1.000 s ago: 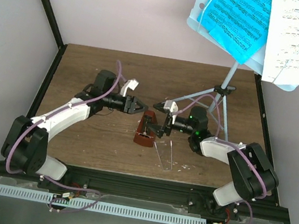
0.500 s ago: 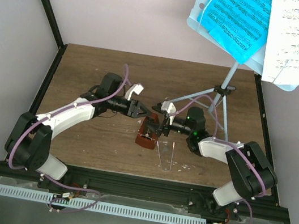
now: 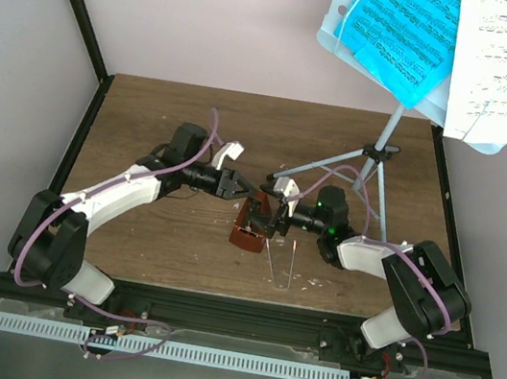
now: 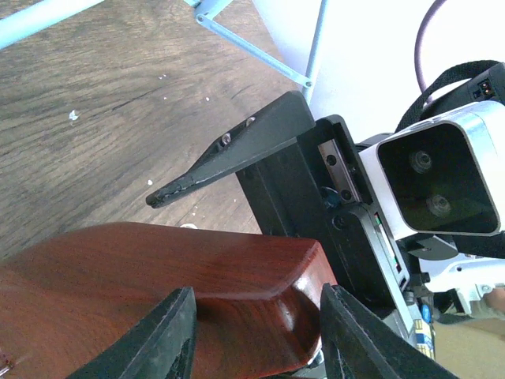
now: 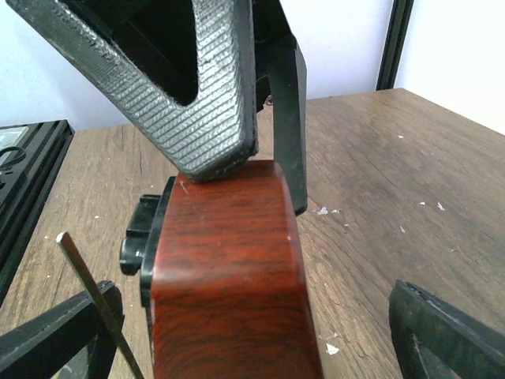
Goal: Pack up the instrument practice props
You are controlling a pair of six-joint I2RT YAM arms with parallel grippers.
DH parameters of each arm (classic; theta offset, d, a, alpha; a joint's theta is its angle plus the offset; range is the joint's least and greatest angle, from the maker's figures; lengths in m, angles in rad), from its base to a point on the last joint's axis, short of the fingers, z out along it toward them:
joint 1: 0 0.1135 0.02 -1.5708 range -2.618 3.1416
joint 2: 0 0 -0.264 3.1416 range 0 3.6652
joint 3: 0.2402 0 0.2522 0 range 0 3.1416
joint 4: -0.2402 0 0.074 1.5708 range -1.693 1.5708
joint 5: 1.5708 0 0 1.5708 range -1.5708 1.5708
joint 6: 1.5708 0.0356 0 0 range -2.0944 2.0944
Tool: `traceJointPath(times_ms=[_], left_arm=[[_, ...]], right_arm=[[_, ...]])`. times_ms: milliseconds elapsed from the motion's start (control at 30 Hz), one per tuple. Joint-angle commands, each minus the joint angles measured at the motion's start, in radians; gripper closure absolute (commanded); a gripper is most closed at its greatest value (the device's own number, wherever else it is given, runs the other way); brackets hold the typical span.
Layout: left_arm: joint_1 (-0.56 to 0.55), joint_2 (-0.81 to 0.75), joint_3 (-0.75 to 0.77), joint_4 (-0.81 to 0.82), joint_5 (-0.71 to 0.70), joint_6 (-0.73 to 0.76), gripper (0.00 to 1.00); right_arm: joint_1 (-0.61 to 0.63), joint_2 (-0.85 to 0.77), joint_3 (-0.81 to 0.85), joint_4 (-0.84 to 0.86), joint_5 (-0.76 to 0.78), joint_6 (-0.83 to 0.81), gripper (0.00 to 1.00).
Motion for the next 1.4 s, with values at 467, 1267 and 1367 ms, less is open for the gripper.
traceJointPath(times_ms=[467,1267,1367], left_arm=[[-0.004,-0.016,0.015,-0.046,-0.031,0.033,0.57],[-0.004,-0.021,0.017,-0.051,-0.032,0.038,0.59],[-0.004,-0.021,0.015,-0.051,-0.031,0.038,0.59]], right_arm=[[0.007,-0.029,-0.053,0.049,0.026,0.033,0.27],[0.003,0.005,-0.032,0.059,0.032,0.088,0.39],[0.004,0.008,-0.025,0.055,0.035,0.090,0.39]])
